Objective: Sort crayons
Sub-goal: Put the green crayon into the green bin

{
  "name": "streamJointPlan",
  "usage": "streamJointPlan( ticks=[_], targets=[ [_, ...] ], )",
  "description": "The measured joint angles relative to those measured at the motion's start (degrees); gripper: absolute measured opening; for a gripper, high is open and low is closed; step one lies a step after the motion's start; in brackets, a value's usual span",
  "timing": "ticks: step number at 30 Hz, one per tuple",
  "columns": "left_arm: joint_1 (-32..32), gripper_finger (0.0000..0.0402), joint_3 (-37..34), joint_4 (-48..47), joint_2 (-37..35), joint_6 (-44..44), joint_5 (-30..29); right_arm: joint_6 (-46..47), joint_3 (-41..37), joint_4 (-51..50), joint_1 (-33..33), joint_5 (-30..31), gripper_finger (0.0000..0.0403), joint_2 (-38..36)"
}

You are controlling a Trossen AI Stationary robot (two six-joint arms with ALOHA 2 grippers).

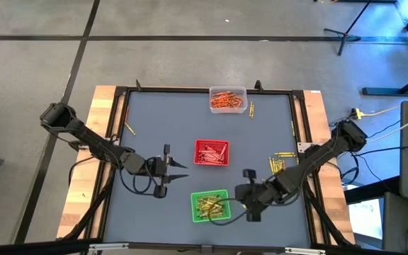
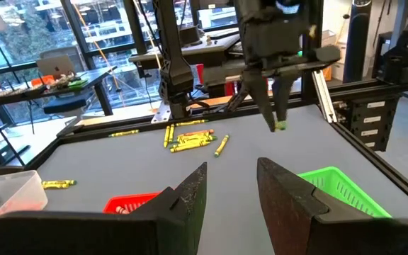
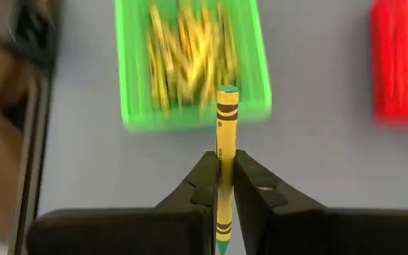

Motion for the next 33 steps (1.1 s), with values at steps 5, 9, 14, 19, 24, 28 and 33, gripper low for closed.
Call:
streamJointPlan(
  ticks=[5,9,14,19,24,28,33],
  targets=[
    [0.0,0.0110,0.0,0.0,0.0,0.0,0.0,-10.9,0.0,14.1,-2.8,1.6,0.0019,1.0],
    [0.0,0.0110,0.0,0.0,0.0,0.0,0.0,-15.5,0.0,22.9,-4.2,1.0,0.0022,2.8],
    [0.0,0.0110,0.0,0.1,0.0,0.0,0.0,-17.1,0.0,28.4,-4.9,-2.3,0.0033,6.1],
    [0.0,0.0110,0.0,0.2,0.0,0.0,0.0,-18.0,0.0,30.6,-5.6,-3.7,0.0051,8.9],
    [0.0,0.0110,0.0,0.2,0.0,0.0,0.0,-18.0,0.0,29.6,-5.7,-3.8,0.0072,11.5],
    [0.0,0.0110,0.0,0.3,0.0,0.0,0.0,-18.0,0.0,29.4,-5.7,-4.8,0.0092,13.2],
    [0.0,0.0110,0.0,0.3,0.0,0.0,0.0,-17.9,2.1,22.0,-5.9,-6.0,0.0118,11.5]
  ],
)
